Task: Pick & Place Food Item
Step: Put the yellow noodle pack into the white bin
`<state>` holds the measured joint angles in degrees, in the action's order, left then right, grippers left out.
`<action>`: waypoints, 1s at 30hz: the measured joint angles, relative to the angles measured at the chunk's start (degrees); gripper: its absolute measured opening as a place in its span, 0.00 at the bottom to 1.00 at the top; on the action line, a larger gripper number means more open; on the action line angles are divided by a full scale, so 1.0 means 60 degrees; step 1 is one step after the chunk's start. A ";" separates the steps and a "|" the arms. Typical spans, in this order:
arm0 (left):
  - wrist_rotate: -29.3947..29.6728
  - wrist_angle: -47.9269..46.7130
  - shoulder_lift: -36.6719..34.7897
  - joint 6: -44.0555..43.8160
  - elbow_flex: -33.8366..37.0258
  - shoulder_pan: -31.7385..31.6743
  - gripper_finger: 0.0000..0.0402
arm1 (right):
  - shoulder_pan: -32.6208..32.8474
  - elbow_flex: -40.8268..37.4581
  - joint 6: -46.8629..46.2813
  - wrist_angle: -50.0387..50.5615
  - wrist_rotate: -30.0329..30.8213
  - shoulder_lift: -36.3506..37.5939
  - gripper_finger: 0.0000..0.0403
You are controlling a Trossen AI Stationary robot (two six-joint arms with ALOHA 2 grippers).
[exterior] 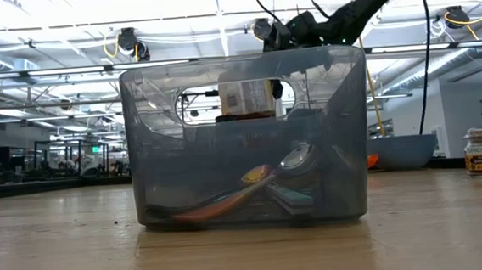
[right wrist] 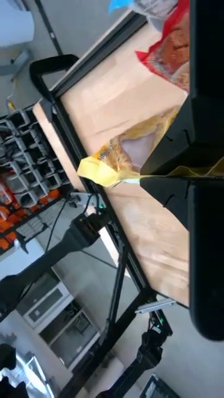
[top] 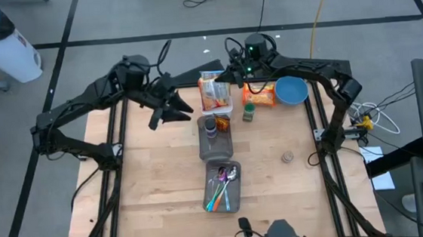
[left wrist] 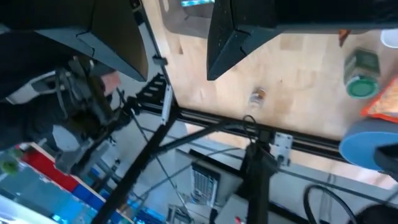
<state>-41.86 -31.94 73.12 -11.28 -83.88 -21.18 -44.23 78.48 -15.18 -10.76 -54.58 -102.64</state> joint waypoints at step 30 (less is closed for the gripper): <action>0.0746 0.0119 0.0000 -0.0904 -0.0004 -0.0118 0.42 | 0.0046 0.0000 0.1328 -0.0200 -0.0437 -0.1334 0.00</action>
<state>-37.39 -31.22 73.12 -16.71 -83.90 -21.89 -43.95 78.48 -7.21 -11.96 -57.20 -110.64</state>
